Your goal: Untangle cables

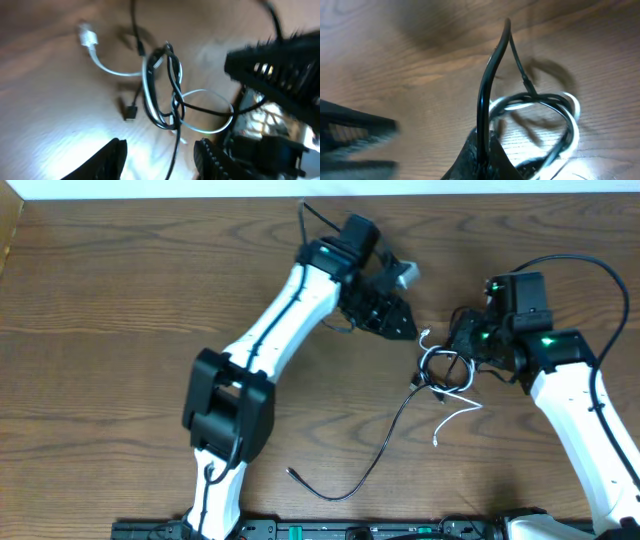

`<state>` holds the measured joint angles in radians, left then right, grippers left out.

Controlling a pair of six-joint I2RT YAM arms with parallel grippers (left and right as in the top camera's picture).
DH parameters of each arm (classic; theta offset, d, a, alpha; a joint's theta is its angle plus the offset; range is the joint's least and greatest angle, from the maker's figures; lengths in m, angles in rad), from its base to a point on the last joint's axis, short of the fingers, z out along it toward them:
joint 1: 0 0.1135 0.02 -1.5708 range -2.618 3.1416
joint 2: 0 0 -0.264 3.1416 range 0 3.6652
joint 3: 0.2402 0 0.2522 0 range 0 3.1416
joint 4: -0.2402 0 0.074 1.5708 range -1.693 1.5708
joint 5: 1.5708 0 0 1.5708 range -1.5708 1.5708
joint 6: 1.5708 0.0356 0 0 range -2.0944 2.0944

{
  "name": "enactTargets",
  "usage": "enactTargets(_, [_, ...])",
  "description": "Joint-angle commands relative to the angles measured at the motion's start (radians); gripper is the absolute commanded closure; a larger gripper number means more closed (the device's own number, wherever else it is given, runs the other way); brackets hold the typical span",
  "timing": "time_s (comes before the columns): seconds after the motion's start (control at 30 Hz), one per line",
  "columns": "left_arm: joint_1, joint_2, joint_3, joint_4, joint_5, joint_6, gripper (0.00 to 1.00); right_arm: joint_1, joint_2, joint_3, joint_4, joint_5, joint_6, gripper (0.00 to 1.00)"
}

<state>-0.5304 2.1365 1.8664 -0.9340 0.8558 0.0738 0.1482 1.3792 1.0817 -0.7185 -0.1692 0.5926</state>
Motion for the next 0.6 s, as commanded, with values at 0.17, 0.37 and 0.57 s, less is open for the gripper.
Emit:
enactTargets(0.17, [-0.007, 0.135, -0.01, 0.055, 0.162, -0.045, 0.46, -0.097, -0.003, 0.002, 0.094, -0.245, 0.013, 0.99])
enactTargets(0.37, [-0.026, 0.18, -0.01, 0.142, 0.225, -0.054, 0.42, -0.105, -0.003, 0.002, 0.109, -0.286, 0.013, 0.99])
enactTargets(0.57, [-0.04, 0.187, -0.01, 0.285, 0.243, -0.213, 0.42, -0.105, -0.003, 0.002, 0.106, -0.286, 0.013, 0.99])
